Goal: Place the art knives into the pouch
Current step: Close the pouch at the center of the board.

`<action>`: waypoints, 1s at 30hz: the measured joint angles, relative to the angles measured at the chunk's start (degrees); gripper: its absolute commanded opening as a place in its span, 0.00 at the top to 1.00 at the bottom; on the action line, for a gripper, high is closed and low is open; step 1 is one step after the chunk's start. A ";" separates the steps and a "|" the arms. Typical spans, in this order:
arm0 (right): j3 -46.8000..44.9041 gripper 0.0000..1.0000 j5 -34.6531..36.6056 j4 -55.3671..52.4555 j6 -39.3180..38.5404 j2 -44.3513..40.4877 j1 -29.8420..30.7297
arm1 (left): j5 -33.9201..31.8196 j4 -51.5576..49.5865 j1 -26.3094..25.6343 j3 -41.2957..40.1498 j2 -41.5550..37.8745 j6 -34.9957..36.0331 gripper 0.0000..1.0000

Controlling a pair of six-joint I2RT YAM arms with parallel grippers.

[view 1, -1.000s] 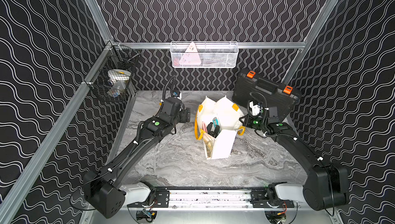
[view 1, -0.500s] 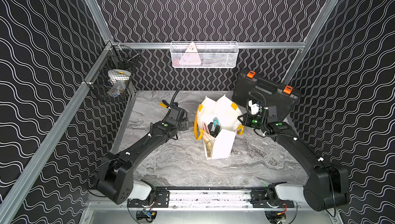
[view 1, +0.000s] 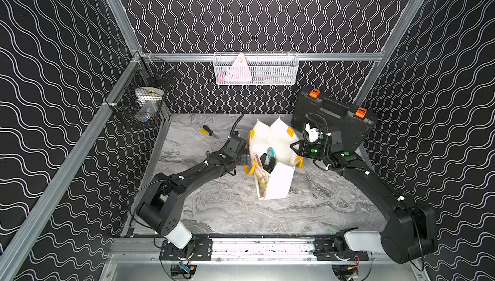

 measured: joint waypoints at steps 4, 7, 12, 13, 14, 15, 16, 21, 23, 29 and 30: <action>1.79 0.56 0.00 -0.52 -0.07 0.22 1.11 | -0.42 0.28 -2.03 1.75 1.09 -0.17 0.17; 3.13 0.56 0.09 -1.33 -0.31 0.81 2.19 | -0.76 0.68 -3.67 3.30 2.14 -0.17 0.17; 4.76 0.55 0.52 -2.71 -1.11 1.88 3.76 | -1.25 0.74 -5.46 5.07 3.32 -0.17 0.17; 5.01 0.55 0.70 -2.97 -1.22 2.03 4.02 | -1.44 0.76 -5.81 5.40 3.54 -0.20 0.17; 5.20 0.55 0.83 -3.28 -1.49 2.12 4.28 | -1.57 0.83 -6.21 5.75 3.80 -0.20 0.17; 5.33 0.54 0.85 -3.48 -1.53 2.12 4.55 | -1.66 0.87 -6.51 5.99 4.04 -0.20 0.17; 5.38 0.54 0.85 -3.52 -1.55 2.12 4.76 | -1.73 0.96 -6.88 6.23 4.33 -0.22 0.17; 5.86 0.44 1.05 -3.91 -1.55 2.21 5.86 | -2.10 1.14 -8.44 7.13 5.55 -0.37 0.18; 6.14 0.43 1.07 -3.91 -1.75 2.47 6.51 | -2.12 1.20 -8.85 7.50 6.01 -0.39 0.18; 8.98 0.43 1.73 -5.11 -2.60 3.72 8.68 | -2.21 1.57 -9.53 7.89 6.23 -0.55 0.18; 9.40 0.43 1.75 -5.14 -2.64 3.93 9.01 | -2.21 1.53 -9.60 8.11 6.27 -0.59 0.18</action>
